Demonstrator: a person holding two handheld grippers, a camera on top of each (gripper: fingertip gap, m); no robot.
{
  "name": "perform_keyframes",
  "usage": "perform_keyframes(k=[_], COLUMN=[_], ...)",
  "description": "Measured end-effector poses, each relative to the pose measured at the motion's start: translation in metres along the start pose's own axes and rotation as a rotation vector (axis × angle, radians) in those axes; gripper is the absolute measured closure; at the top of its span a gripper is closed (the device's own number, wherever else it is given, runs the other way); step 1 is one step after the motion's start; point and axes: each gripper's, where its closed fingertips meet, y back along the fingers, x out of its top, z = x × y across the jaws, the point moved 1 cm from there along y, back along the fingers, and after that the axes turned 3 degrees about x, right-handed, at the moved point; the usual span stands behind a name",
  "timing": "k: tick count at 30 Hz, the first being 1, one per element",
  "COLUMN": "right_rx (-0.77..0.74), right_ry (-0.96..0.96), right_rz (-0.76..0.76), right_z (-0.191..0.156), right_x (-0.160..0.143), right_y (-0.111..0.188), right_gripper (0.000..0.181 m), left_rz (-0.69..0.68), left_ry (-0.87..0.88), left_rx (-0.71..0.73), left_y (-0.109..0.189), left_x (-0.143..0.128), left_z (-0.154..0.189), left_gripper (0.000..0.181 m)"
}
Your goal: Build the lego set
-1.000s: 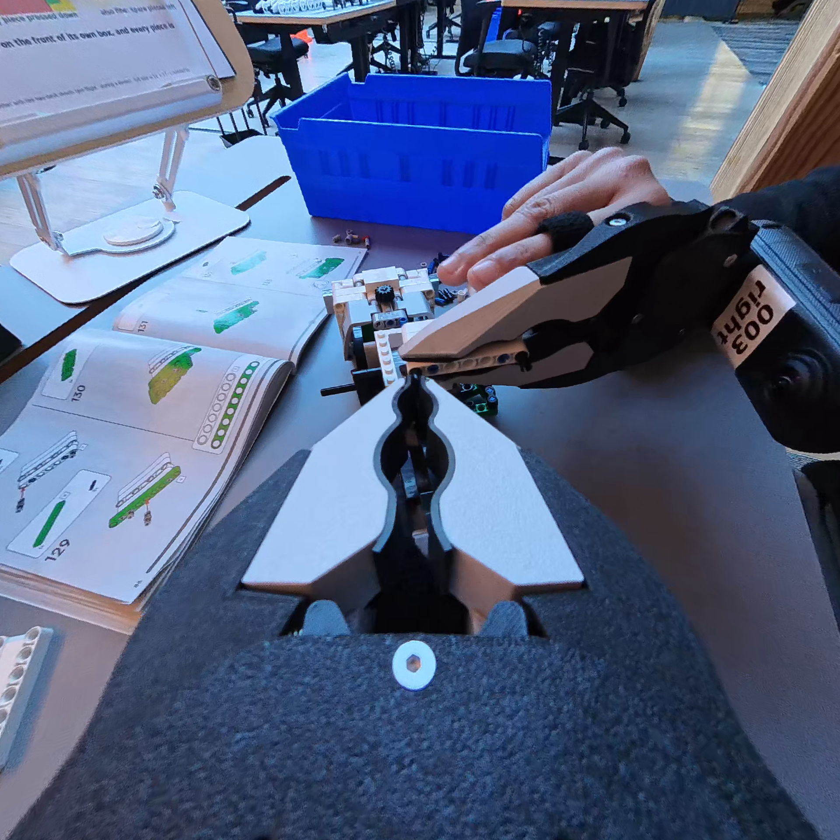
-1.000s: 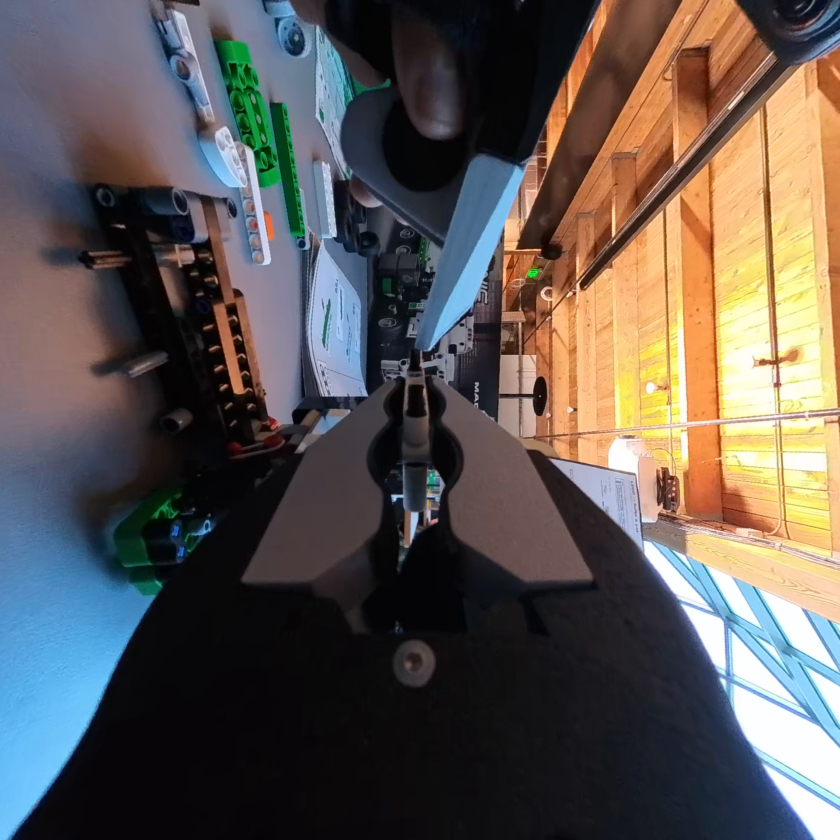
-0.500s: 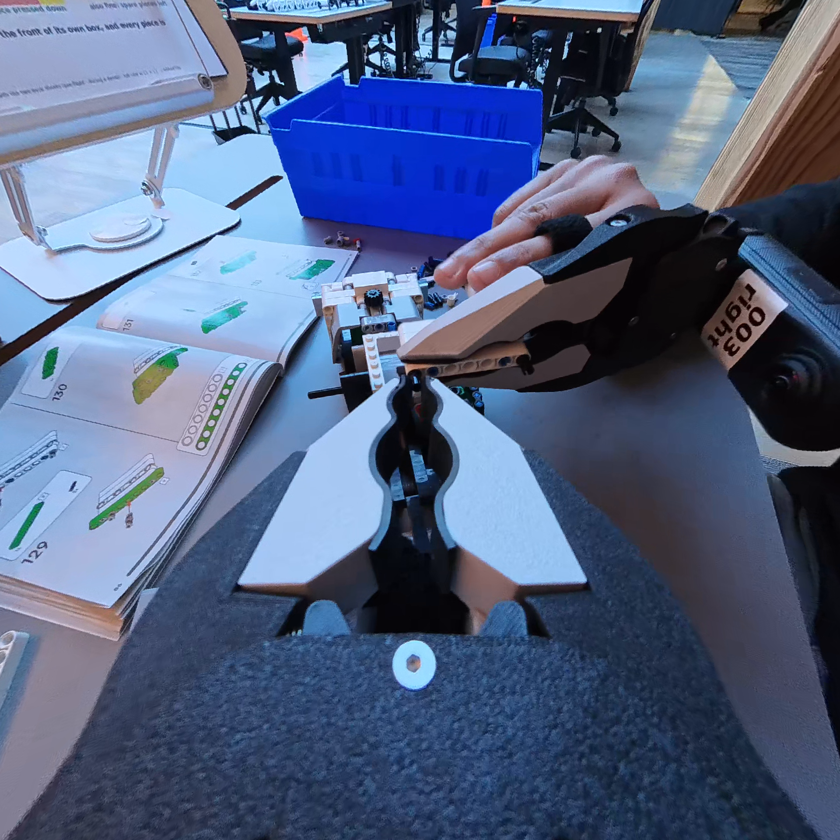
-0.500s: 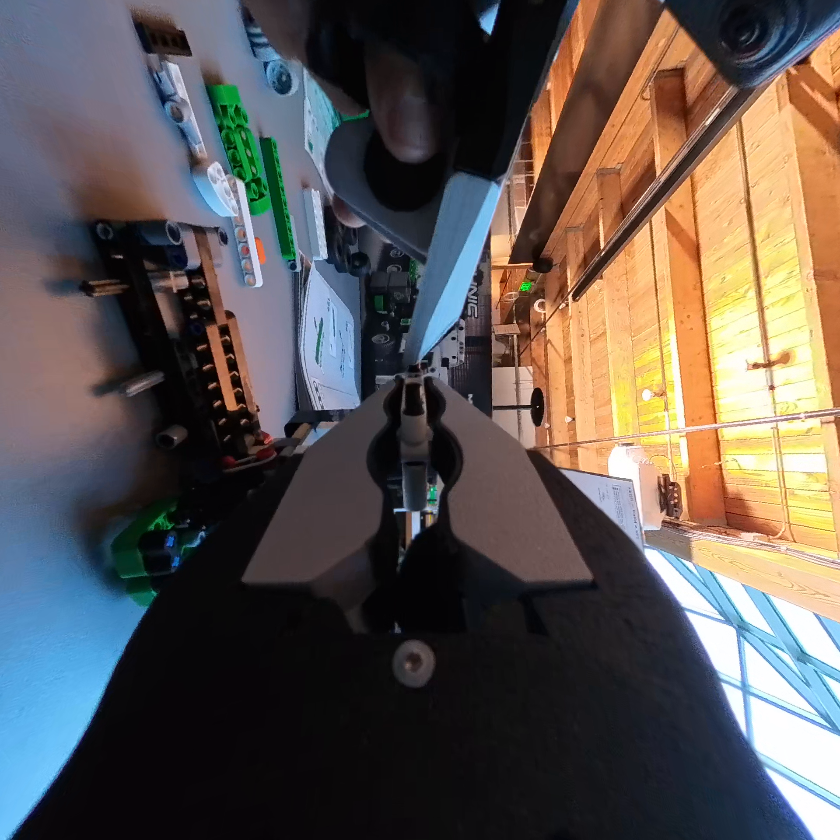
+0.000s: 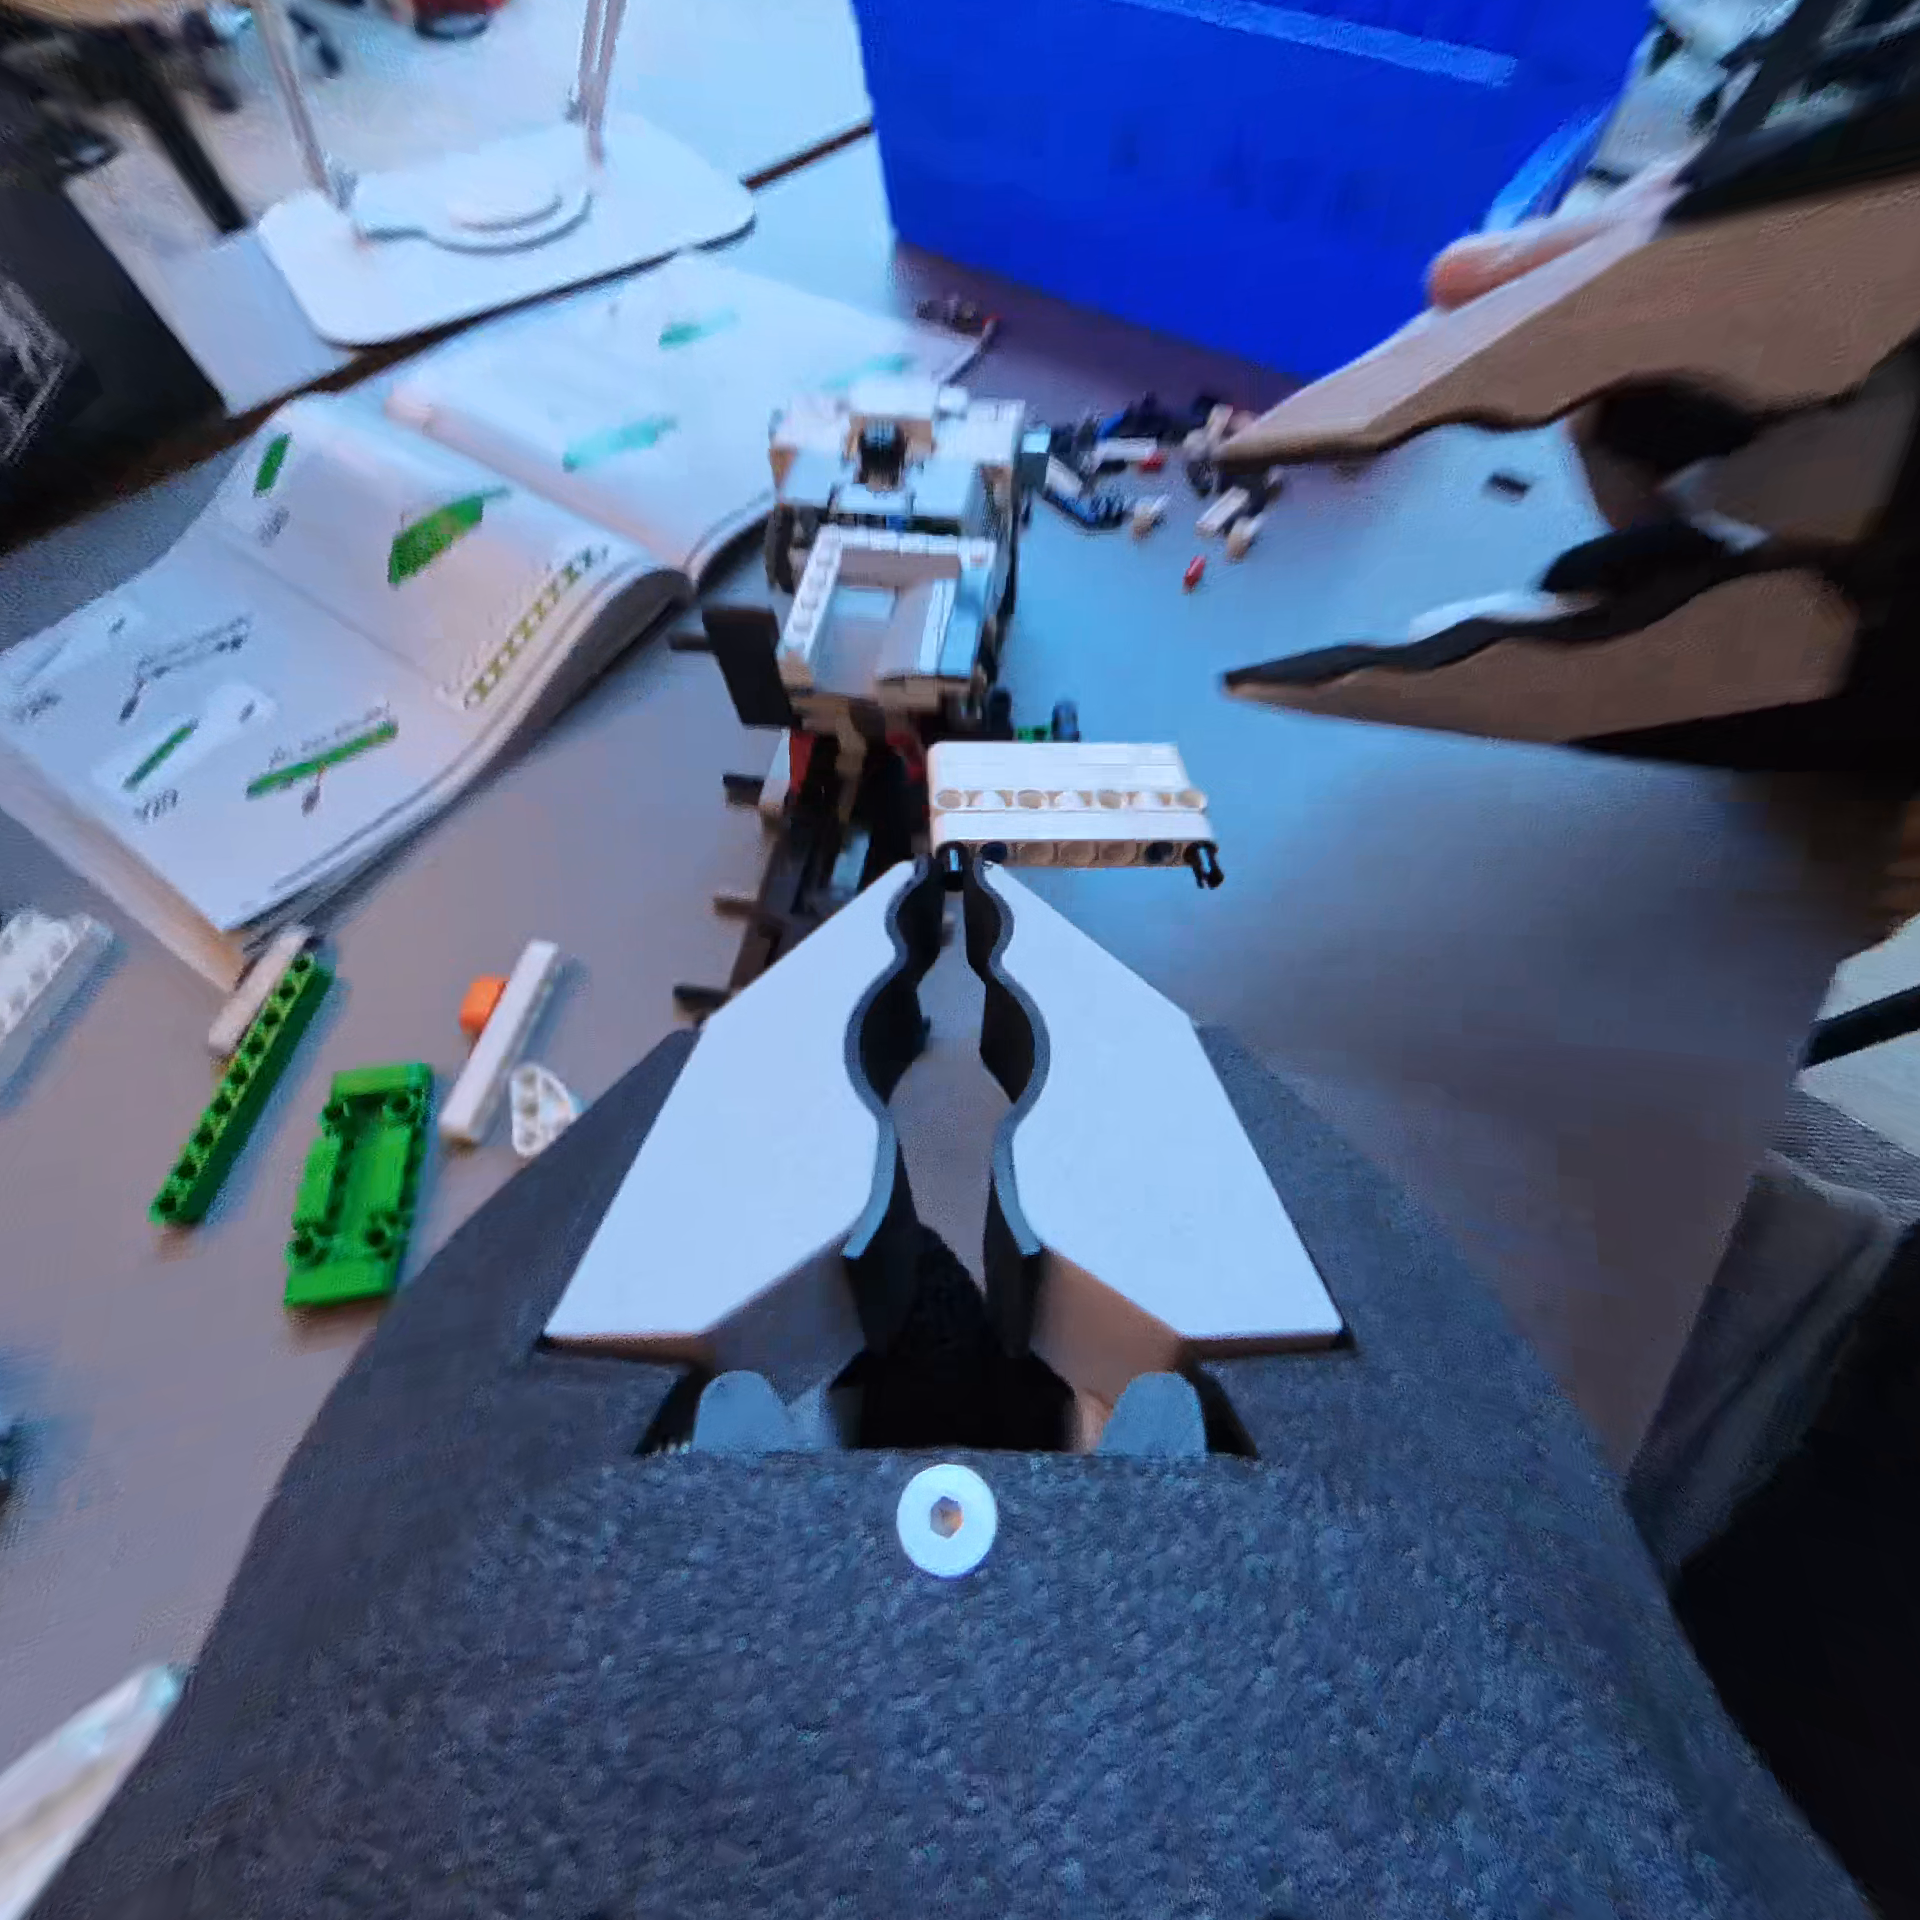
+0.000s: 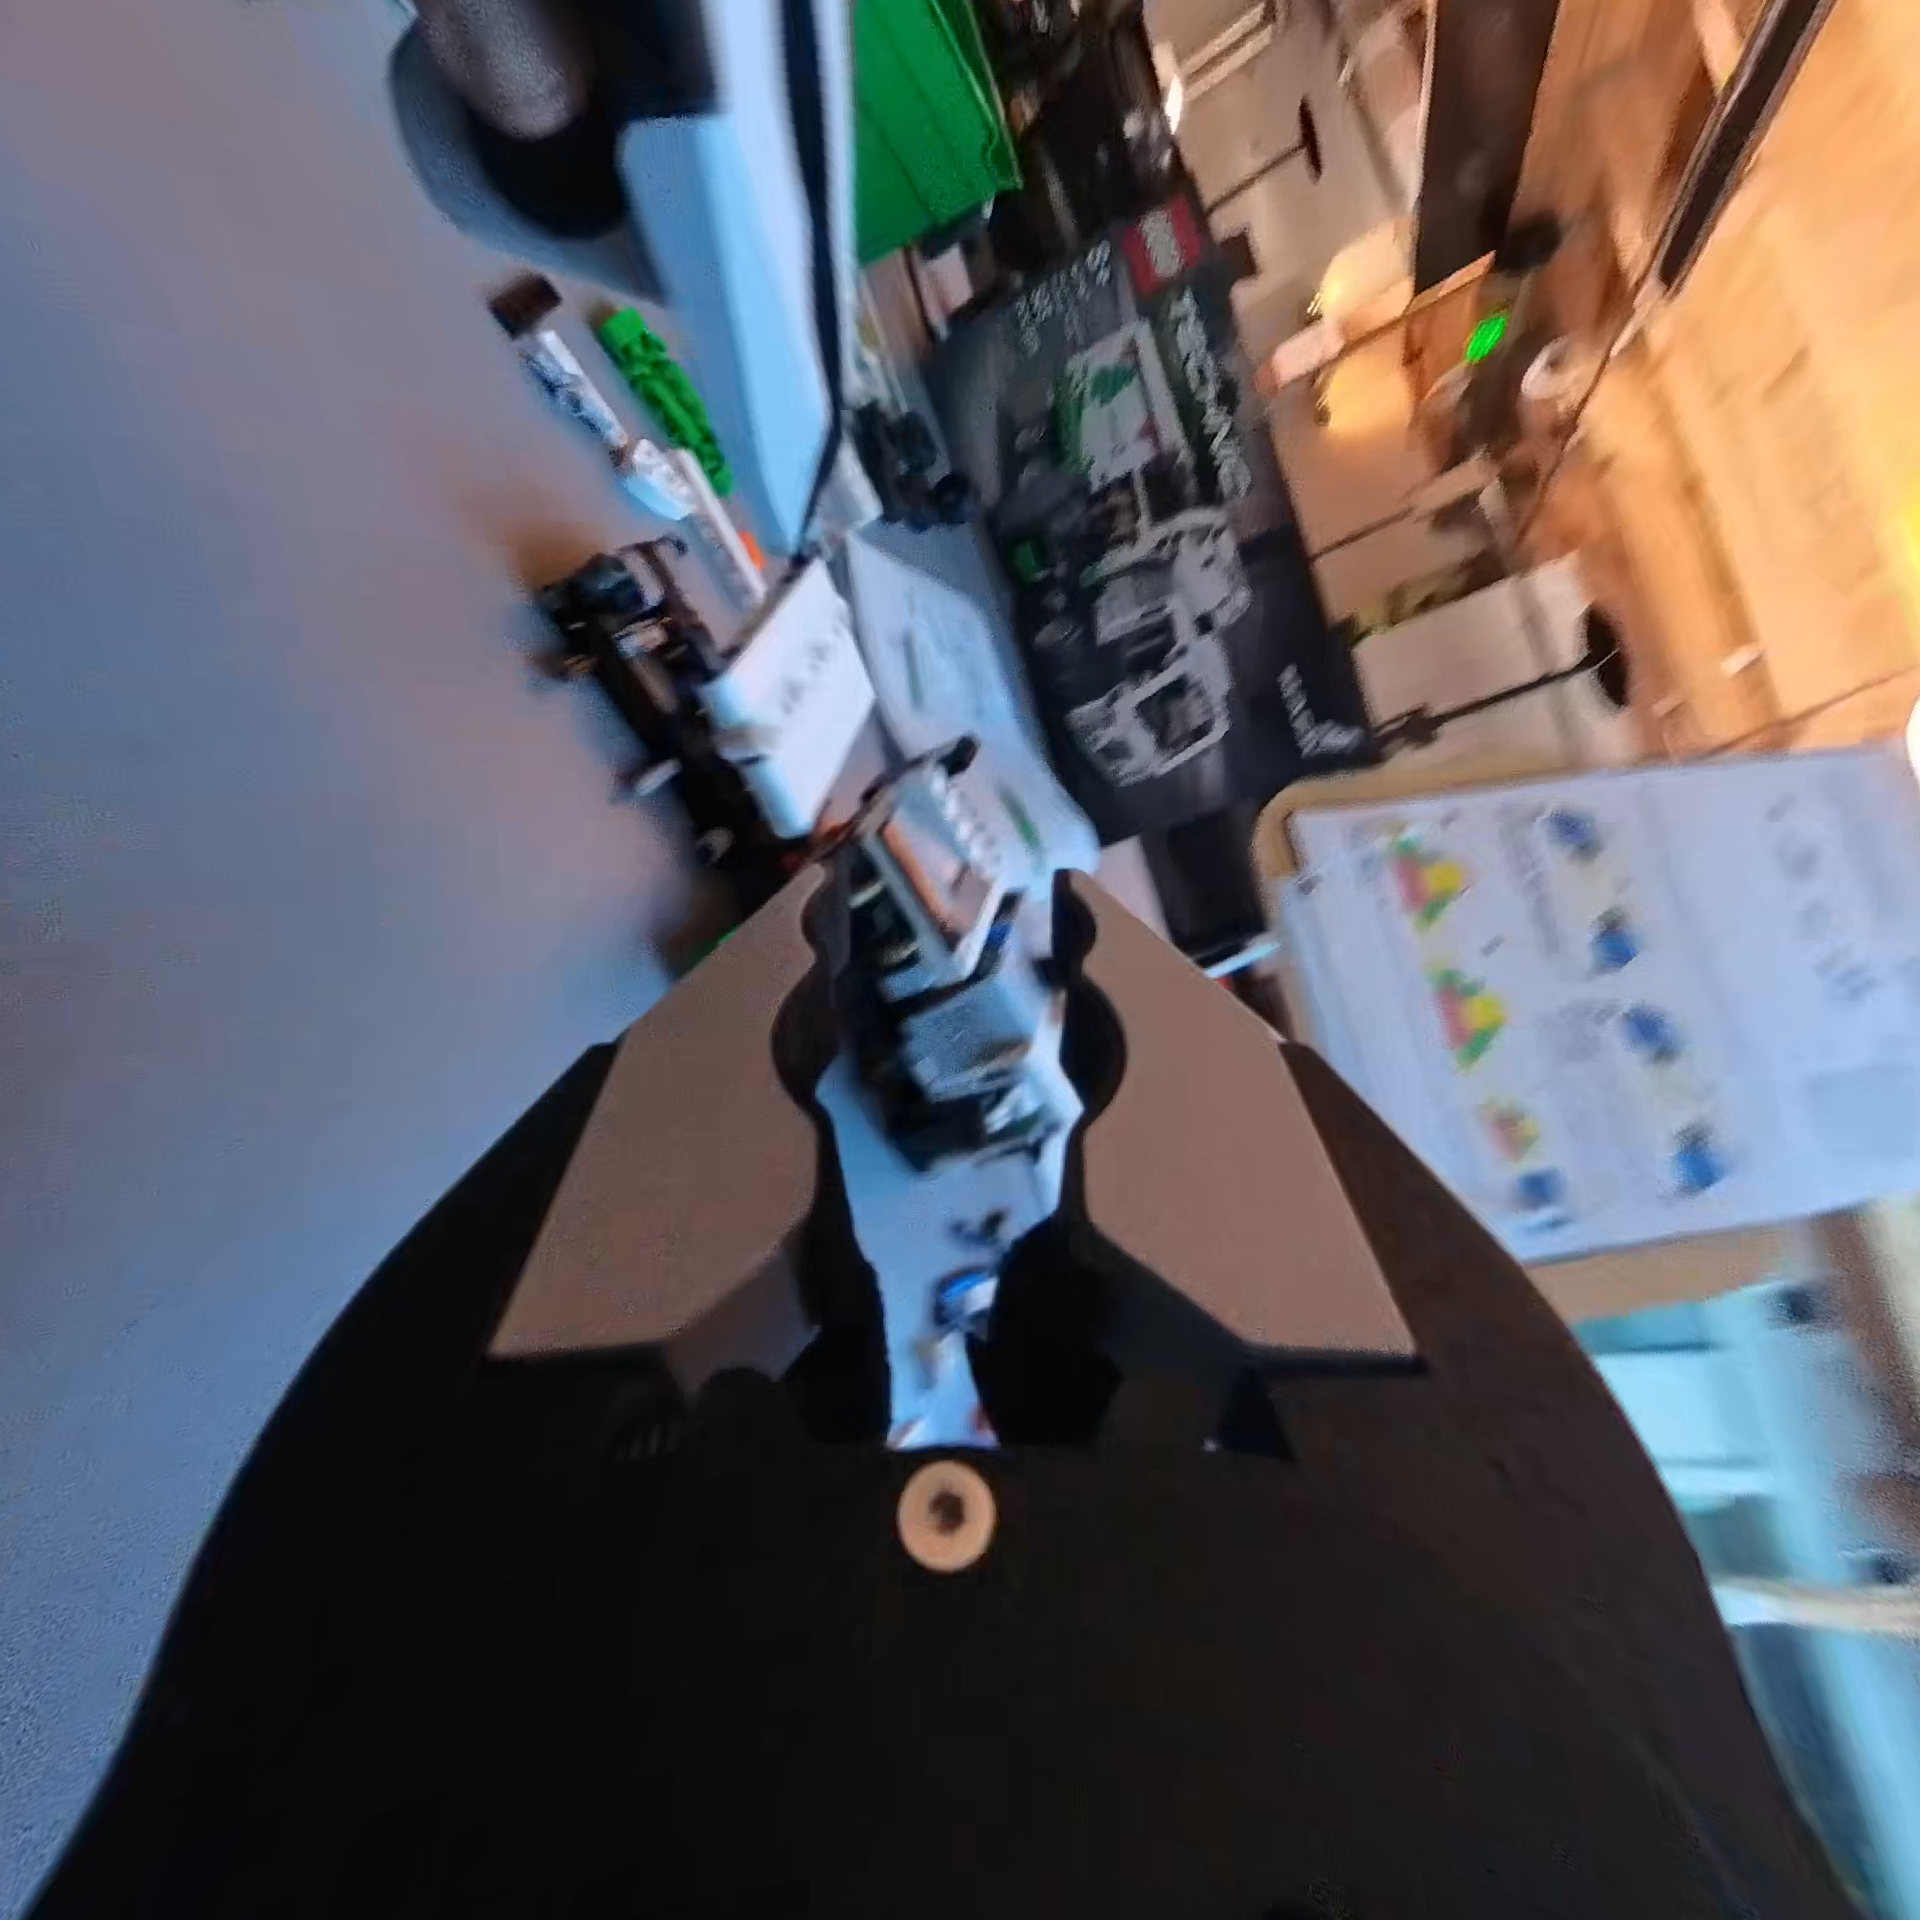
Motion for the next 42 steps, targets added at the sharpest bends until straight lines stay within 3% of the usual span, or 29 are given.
perform_keyframes(k=[2,6,11,19,26,29,32,35,37,42], right_rx=[0.085,0.156,0.307,0.213,0.205,0.139,0.004,-0.038,-0.077,-0.096], right_ry=[-0.200,-0.495,-0.710,-0.944,-1.118,-1.171,-1.182,-1.198,-1.179,-1.169], right_rz=[-0.020,-0.037,-0.018,0.074,0.183,0.265,0.278,0.227,0.188,0.164], right_z=[-0.014,-0.023,-0.039,-0.007,0.001,0.017,0.038,0.045,0.046,0.042], right_x=[-0.013,-0.030,-0.028,-0.042,-0.040,-0.042,-0.063,-0.081,-0.090,-0.096], right_y=[0.017,0.038,0.051,0.062,0.068,0.065,0.056,0.042,0.034,0.025], right_gripper=[0.146,0.148,0.143,0.139,0.139,0.136,0.136,0.138,0.143,0.148], left_rz=[-0.048,-0.116,-0.161,-0.231,-0.268,-0.213,-0.066,0.173,0.300,0.392], left_ry=[-0.001,0.055,0.086,0.037,0.009,0.027,0.071,0.144,0.161,0.134], left_rx=[0.074,0.076,0.073,0.128,0.109,0.020,-0.115,-0.218,-0.181,-0.016], left_y=[-0.007,-0.020,-0.034,-0.048,-0.054,-0.048,-0.026,0.006,0.023,0.033], left_x=[-0.014,-0.030,-0.041,-0.051,-0.050,-0.043,-0.025,-0.002,0.006,0.012], left_z=[0.003,0.024,0.045,0.065,0.075,0.084,0.083,0.057,0.019,-0.063], left_gripper=[0.179,0.178,0.178,0.178,0.177,0.163,0.156,0.153,0.155,0.153])
